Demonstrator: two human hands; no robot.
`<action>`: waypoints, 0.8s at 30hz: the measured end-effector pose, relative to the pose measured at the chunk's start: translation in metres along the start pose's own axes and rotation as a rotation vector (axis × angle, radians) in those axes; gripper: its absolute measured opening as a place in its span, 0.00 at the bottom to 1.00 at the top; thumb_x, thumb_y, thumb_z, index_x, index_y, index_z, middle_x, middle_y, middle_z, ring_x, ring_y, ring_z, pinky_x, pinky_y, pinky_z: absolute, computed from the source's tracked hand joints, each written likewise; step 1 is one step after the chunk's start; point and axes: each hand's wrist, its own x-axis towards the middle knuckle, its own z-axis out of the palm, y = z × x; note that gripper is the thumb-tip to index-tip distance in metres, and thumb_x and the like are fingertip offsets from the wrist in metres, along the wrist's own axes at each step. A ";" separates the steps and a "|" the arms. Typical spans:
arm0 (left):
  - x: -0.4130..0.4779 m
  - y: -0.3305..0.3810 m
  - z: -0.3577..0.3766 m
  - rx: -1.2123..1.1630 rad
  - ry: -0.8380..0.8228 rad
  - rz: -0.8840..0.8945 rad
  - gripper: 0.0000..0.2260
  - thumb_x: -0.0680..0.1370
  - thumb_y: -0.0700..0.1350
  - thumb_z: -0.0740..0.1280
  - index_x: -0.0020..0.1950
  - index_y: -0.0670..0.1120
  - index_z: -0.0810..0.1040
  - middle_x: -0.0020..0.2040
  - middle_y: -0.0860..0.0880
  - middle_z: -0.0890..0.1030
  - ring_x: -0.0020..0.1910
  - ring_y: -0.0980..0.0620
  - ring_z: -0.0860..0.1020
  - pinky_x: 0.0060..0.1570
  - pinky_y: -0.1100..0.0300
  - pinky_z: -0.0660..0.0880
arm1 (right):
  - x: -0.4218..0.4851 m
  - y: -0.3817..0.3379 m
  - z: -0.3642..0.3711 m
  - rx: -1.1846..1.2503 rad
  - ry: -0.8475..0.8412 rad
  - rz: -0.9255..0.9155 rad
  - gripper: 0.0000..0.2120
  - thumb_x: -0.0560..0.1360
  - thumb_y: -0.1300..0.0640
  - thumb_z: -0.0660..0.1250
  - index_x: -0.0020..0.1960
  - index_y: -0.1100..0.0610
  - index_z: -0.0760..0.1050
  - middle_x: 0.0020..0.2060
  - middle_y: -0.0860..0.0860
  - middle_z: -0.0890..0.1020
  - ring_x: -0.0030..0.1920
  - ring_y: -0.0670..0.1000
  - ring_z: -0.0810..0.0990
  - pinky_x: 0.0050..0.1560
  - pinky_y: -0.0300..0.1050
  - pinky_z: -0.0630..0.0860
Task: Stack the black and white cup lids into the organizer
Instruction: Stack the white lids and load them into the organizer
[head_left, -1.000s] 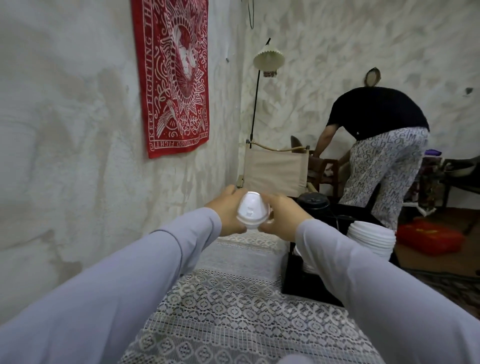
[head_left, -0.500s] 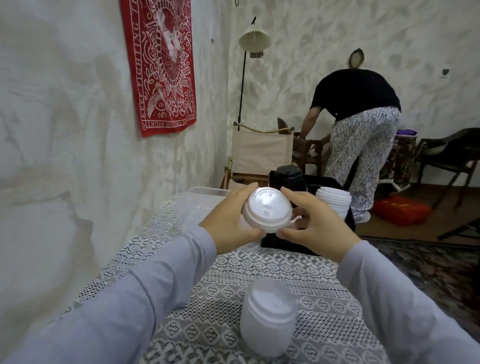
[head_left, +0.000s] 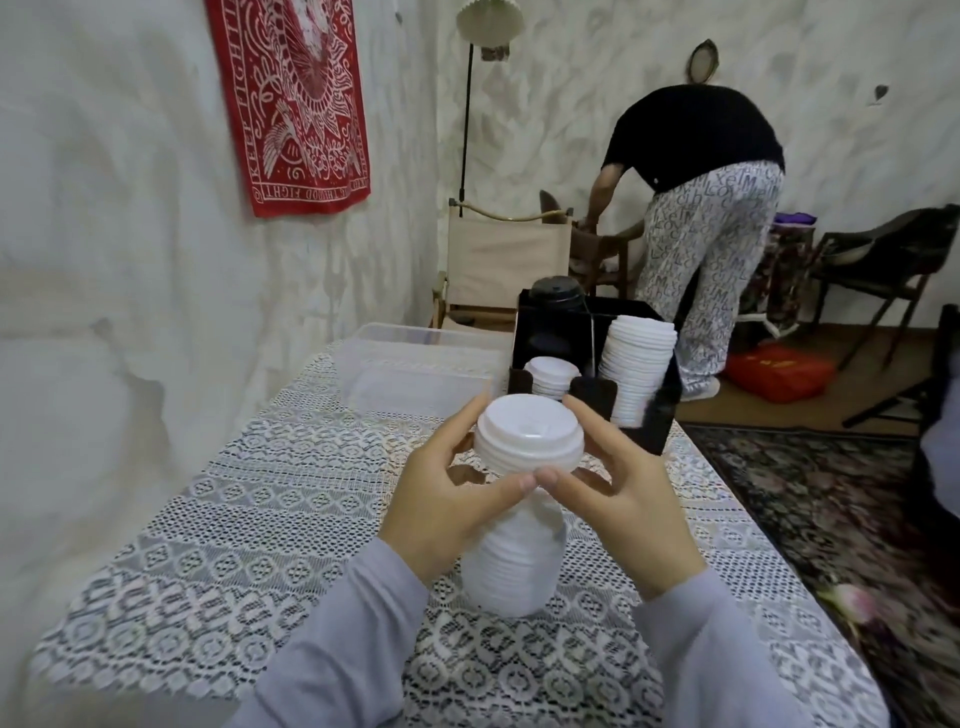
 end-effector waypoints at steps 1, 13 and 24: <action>-0.003 -0.002 0.000 -0.023 -0.007 -0.011 0.33 0.58 0.56 0.76 0.60 0.67 0.68 0.59 0.65 0.76 0.62 0.62 0.73 0.58 0.58 0.75 | -0.002 0.003 0.002 0.008 0.009 0.009 0.33 0.64 0.48 0.78 0.66 0.44 0.69 0.61 0.42 0.78 0.62 0.39 0.74 0.58 0.39 0.75; -0.012 -0.019 -0.003 -0.101 -0.067 -0.029 0.41 0.54 0.62 0.79 0.63 0.50 0.73 0.58 0.52 0.80 0.58 0.52 0.79 0.58 0.51 0.76 | -0.016 0.022 0.001 -0.083 -0.062 -0.025 0.31 0.61 0.37 0.72 0.62 0.40 0.70 0.58 0.35 0.78 0.61 0.39 0.74 0.60 0.40 0.72; -0.016 -0.019 -0.003 -0.129 -0.053 -0.022 0.39 0.54 0.61 0.79 0.62 0.50 0.73 0.55 0.56 0.81 0.56 0.54 0.80 0.53 0.60 0.77 | -0.019 0.027 0.004 -0.465 0.039 -0.219 0.30 0.68 0.26 0.54 0.62 0.43 0.68 0.54 0.35 0.75 0.55 0.40 0.75 0.55 0.37 0.74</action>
